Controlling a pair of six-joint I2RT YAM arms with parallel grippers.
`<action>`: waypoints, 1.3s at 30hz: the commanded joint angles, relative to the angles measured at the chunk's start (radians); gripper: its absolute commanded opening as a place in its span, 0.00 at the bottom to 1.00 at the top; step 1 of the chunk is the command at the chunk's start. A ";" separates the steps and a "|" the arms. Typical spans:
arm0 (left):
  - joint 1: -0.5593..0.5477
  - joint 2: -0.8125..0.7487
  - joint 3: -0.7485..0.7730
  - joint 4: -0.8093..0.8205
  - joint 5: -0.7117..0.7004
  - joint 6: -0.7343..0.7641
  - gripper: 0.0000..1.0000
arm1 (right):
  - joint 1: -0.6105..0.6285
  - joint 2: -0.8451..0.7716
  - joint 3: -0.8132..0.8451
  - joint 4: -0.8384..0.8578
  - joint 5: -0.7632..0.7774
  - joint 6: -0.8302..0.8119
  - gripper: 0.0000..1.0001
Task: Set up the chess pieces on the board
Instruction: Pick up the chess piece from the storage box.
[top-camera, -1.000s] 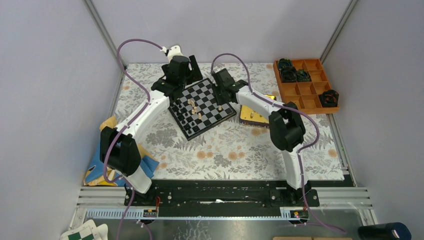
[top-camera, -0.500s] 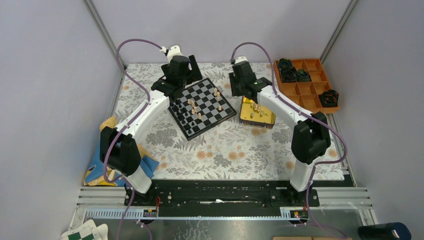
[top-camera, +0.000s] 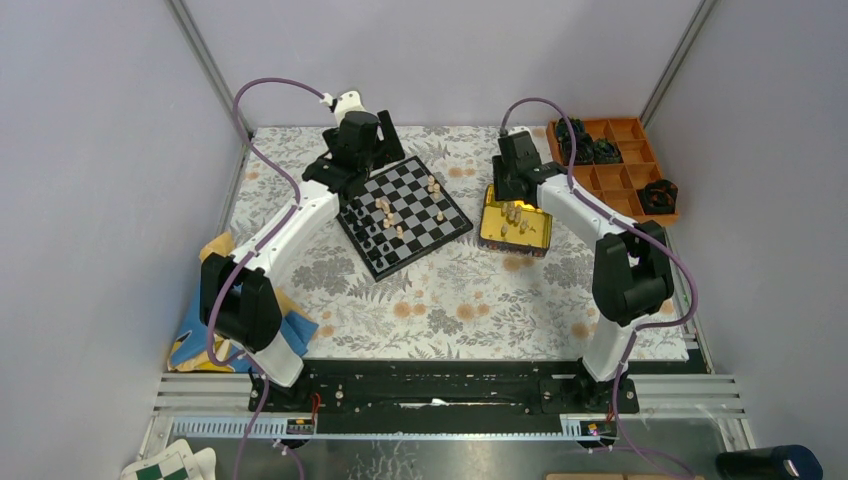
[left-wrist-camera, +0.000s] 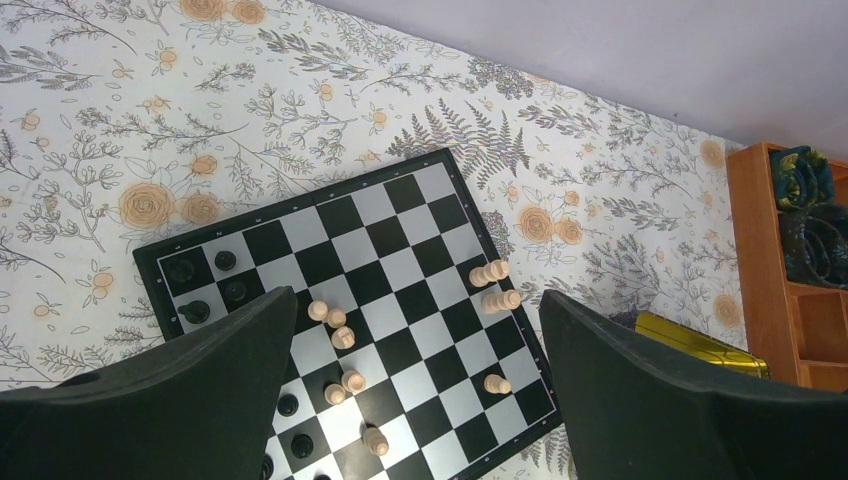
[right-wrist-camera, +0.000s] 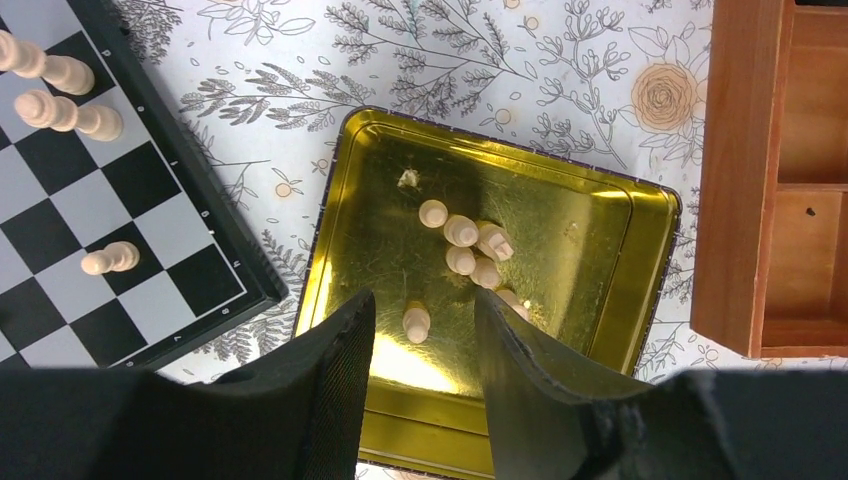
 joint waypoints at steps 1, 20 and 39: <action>0.012 -0.011 0.005 0.007 -0.004 0.006 0.99 | -0.018 -0.012 -0.008 0.055 0.004 0.019 0.48; 0.013 -0.042 -0.032 0.016 0.001 0.019 0.99 | -0.054 0.097 0.020 0.080 -0.028 0.031 0.43; 0.013 -0.041 -0.037 0.017 -0.001 0.020 0.99 | -0.081 0.160 0.064 0.076 -0.059 0.025 0.38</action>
